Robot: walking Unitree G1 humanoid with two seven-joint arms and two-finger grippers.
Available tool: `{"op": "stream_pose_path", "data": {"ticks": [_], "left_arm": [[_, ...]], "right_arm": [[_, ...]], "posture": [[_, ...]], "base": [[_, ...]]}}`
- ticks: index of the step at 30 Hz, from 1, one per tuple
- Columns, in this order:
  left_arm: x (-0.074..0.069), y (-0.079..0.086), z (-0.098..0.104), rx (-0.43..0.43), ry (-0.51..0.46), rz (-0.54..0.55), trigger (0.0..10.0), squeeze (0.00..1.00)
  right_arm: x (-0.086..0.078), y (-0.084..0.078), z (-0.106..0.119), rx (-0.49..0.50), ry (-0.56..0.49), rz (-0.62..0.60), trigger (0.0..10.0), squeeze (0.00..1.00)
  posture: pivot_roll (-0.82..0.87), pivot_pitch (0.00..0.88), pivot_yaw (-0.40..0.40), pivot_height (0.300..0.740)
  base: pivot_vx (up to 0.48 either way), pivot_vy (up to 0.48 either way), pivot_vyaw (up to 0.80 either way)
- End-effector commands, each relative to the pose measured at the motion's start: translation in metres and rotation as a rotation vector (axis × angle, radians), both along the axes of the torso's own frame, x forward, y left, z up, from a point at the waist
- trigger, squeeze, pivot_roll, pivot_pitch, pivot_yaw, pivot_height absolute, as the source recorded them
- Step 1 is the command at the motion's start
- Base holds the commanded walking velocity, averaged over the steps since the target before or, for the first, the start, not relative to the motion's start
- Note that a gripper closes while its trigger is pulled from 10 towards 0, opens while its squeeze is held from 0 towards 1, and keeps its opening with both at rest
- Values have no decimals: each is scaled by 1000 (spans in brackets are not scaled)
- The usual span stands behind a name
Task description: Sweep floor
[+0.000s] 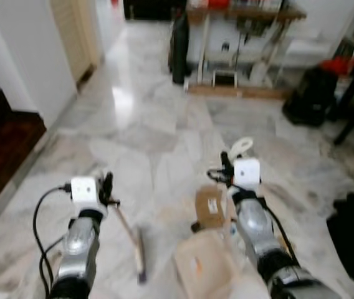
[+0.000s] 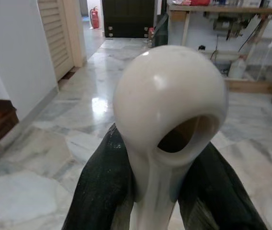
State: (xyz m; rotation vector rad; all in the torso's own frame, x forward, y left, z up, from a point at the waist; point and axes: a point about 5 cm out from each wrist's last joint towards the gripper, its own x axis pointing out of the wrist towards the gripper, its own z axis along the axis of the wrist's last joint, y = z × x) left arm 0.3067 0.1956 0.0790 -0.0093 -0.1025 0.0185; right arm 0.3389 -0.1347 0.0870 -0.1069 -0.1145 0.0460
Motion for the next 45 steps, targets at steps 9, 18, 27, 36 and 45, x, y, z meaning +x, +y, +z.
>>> {"op": "stream_pose_path", "data": {"ticks": [9,18,27,36,45], "left_arm": [[4,-9,7,-17,-39,-28,10000,0],[4,-8,8,-19,-45,-16,10000,0],[3,-9,8,-21,-45,-23,10000,0],[4,-9,7,-34,-35,-23,10000,0],[4,-9,6,-32,-27,-22,10000,0]], "right_arm": [[4,-4,10,-3,-44,-4,10000,0],[4,-3,10,-4,-46,-3,10000,0],[4,-3,9,17,-28,4,10000,0],[4,-3,9,8,-27,2,10000,0],[4,-4,8,10,-23,3,10000,0]], "posture": [[-33,0,0,740],[-36,0,1,740],[-37,0,4,740],[-38,0,6,740],[-37,0,5,740]], "base": [[346,0,0],[152,0,0],[0,0,-264],[0,47,-800],[0,298,-800]]}}
